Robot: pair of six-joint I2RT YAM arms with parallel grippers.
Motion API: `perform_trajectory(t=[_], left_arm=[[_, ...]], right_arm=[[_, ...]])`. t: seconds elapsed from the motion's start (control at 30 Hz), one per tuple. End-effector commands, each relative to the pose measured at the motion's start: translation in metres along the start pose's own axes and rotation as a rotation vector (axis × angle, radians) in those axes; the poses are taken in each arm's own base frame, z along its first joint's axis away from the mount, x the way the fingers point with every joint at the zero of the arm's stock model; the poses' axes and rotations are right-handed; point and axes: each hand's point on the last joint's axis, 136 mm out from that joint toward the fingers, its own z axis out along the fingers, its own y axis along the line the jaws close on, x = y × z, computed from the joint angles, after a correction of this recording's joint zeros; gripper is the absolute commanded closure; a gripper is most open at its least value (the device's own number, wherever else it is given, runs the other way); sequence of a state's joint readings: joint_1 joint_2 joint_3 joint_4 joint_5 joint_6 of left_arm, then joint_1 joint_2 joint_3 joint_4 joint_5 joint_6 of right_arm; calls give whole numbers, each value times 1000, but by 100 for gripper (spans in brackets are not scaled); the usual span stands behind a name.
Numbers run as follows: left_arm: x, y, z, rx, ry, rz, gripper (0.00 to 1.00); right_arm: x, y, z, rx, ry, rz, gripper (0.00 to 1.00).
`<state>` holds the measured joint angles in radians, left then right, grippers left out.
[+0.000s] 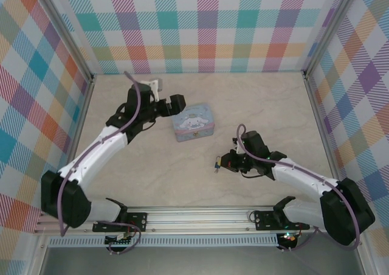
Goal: Unlock a padlock with a key
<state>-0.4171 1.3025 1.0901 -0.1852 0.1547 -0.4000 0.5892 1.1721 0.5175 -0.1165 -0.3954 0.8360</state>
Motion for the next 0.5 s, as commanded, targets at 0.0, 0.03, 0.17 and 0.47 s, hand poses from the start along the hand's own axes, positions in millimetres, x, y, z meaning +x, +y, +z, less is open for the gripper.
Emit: perform_trajectory(t=[0.0, 0.03, 0.17, 0.47], left_arm=[[20, 27, -18, -80, -17, -23, 0], [28, 34, -25, -100, -22, -36, 0], [56, 60, -51, -166, -59, -105, 0], [99, 95, -70, -240, -71, -190, 0]], right_arm=[[-10, 27, 3, -69, -6, -60, 94], [-9, 28, 6, -69, 3, -62, 94], [-6, 30, 19, -68, 37, -65, 94], [7, 35, 50, -59, 146, -71, 94]])
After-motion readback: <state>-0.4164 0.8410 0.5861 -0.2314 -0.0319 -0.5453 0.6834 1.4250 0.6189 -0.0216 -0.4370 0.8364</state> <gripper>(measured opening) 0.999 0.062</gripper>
